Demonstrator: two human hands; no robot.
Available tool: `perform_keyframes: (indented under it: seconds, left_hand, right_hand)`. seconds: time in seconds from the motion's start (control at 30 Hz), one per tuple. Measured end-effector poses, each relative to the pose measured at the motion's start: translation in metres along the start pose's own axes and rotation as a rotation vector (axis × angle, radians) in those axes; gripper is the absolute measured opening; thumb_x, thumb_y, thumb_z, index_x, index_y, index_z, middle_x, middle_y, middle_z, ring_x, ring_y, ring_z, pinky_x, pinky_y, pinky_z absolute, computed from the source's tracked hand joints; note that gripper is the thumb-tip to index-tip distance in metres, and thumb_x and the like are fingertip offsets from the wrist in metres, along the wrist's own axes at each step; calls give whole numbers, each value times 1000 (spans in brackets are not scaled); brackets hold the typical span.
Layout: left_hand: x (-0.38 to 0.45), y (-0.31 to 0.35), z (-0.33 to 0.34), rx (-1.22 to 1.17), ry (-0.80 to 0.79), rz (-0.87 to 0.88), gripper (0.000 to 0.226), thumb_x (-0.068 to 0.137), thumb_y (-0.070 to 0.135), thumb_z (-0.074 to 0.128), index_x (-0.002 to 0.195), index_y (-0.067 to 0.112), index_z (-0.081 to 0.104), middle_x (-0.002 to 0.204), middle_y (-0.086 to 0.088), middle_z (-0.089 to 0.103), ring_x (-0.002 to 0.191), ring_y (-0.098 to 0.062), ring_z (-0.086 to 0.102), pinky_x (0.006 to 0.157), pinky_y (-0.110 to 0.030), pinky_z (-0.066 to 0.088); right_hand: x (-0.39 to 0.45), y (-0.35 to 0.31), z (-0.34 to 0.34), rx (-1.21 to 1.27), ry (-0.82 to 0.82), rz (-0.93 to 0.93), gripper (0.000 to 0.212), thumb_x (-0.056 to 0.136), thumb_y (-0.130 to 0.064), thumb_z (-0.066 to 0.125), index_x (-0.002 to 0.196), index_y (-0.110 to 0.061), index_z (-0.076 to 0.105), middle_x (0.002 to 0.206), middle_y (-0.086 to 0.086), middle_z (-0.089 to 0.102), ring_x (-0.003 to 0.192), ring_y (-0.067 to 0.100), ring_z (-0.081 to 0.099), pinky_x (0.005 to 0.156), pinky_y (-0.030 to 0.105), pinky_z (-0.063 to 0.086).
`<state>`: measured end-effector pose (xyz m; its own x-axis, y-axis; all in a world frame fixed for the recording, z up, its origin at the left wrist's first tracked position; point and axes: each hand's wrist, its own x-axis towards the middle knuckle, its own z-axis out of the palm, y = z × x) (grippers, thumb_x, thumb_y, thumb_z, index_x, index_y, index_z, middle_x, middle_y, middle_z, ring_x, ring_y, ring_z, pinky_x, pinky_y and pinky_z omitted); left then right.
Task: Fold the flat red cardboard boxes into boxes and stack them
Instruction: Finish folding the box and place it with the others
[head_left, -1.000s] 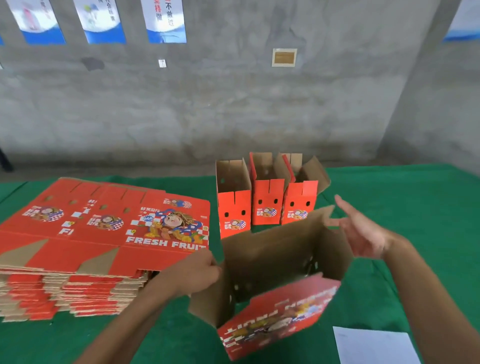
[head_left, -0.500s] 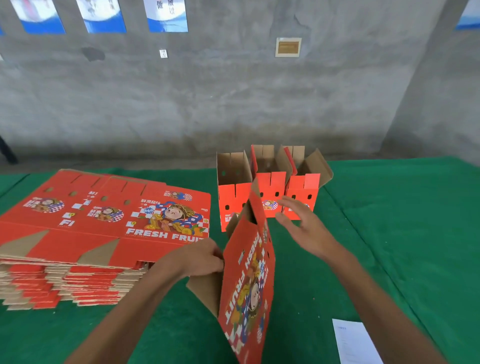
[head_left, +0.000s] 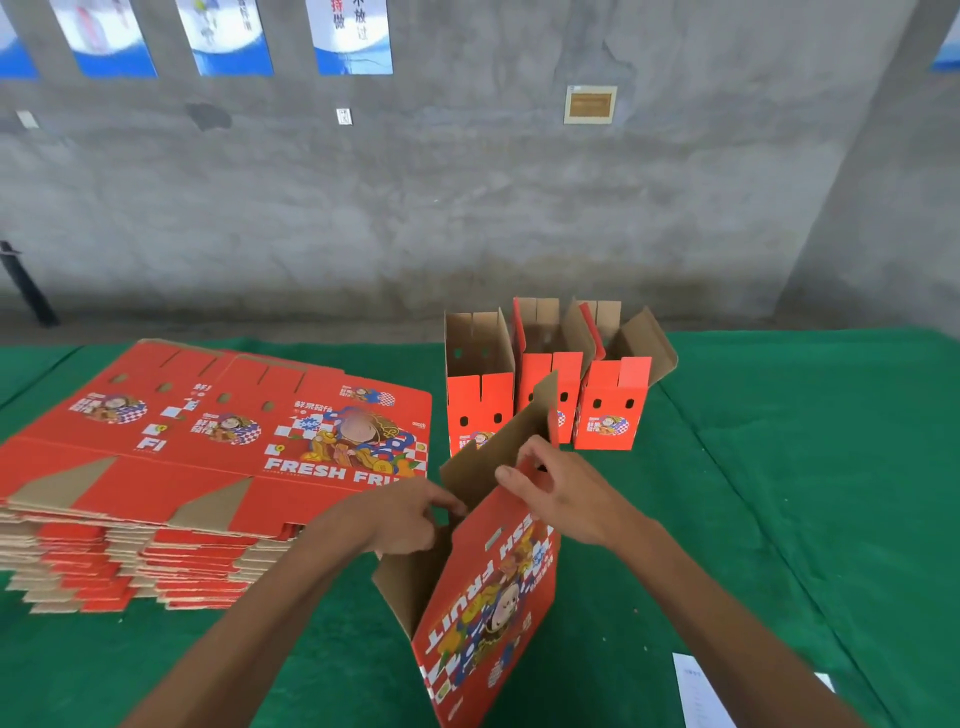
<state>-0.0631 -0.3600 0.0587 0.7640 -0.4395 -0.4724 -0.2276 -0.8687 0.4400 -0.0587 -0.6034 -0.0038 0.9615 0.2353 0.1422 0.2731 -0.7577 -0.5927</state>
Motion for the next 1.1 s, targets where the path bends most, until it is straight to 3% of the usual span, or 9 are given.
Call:
perform_keyframes:
  seconds: [0.1,0.27,0.43,0.6,0.67,0.77,0.83,1.0,1.1]
  left_hand:
    - [0,-3,3,-64,35,-64,59,95,2,55,150,18,44,147,-10,51,126,-28,57,101,-43,55]
    - [-3,-2,-4,-414,162,-89,28,97,32,66,113,15,50,112,-13,63,95,-29,71,66,-39,65]
    - [29,16,-30,-234,709,192,49,97,40,68,139,22,49,143,4,48,132,-18,49,108,-36,42]
    - [51,35,-47,-97,675,316,64,90,44,74,148,43,46,168,5,21,156,-20,12,122,-51,7]
    - [46,30,-50,146,697,266,45,88,55,70,131,52,59,154,16,45,149,-15,28,122,-62,3]
    - [41,24,-46,329,712,265,31,89,64,61,112,45,68,111,24,69,115,-3,59,119,-55,26]
    - [39,29,-46,309,641,210,37,91,69,57,109,38,67,101,18,72,95,-8,64,88,-37,49]
    - [47,36,-46,431,391,207,38,100,35,61,69,17,51,77,-3,56,76,-23,56,68,-35,44]
    - [51,34,-36,405,378,183,40,101,29,59,67,16,43,70,-1,49,70,-23,50,63,-32,34]
  right_hand:
    - [4,-4,-3,22,14,124,65,84,-91,34,80,-29,54,74,0,69,67,12,69,68,37,54]
    - [9,0,-28,14,-258,198,24,77,-51,56,82,-28,60,80,-7,68,72,14,65,64,35,50]
    - [16,-5,-67,-211,-386,61,28,85,-2,55,108,-17,63,109,-2,66,102,21,62,87,38,53]
    - [24,-31,-87,-465,-387,-125,38,85,7,53,113,-14,66,115,5,62,107,22,55,91,38,48]
    - [25,-34,-97,-480,-355,-137,34,87,6,54,108,-15,70,112,3,66,105,22,58,91,42,50]
    - [24,-31,-109,-473,-337,-129,37,87,8,51,102,-17,73,109,0,67,104,21,59,92,43,52]
    - [24,-25,-112,-453,-338,-125,41,88,9,52,102,-20,77,111,-2,70,105,18,62,95,41,53]
    - [14,-4,-107,-292,-370,-96,48,86,11,51,93,-24,83,102,-13,78,98,0,69,96,32,56]
    - [2,-1,-98,-189,-389,-58,36,93,-15,47,98,-24,81,104,-16,77,98,-4,67,97,34,56]
